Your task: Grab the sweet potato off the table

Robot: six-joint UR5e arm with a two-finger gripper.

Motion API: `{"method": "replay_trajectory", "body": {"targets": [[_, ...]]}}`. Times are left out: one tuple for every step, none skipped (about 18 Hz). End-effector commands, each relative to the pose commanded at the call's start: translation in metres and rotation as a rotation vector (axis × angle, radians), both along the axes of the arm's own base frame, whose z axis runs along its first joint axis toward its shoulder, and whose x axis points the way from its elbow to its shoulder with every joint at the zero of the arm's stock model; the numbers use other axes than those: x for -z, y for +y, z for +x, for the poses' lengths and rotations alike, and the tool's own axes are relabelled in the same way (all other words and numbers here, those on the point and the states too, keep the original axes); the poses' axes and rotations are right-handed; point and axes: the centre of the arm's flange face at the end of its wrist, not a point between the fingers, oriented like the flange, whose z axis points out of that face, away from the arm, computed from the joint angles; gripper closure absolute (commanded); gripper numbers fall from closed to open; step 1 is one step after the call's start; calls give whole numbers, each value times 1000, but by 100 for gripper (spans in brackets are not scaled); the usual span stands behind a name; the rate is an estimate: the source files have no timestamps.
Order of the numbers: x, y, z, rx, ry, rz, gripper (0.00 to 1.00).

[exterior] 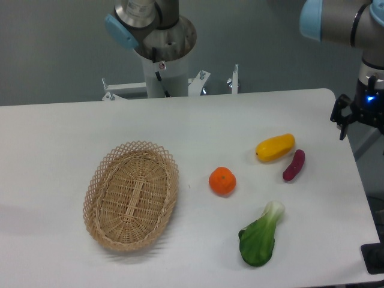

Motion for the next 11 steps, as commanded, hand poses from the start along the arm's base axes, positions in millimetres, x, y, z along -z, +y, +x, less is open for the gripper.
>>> {"method": "replay_trajectory", "body": {"targets": [[2,0,0,0,0,0,0],[3,0,1,0,-7,-2,0],[3,1,1,-1,-8,-1,0],[4,1,1,-1,-10,-2,0],[7,1,1,-1,-14,-3,0],[8,3,2,2,-16,-3,0],[11,4,2,2,-20,-4,0],[13,6,3,5,-25,-5,0],[16,10,4,8,-30,-6,0],[22,18,6,8,-41,-5,0],[28,24,7,-6,-52,-2,0]]}}
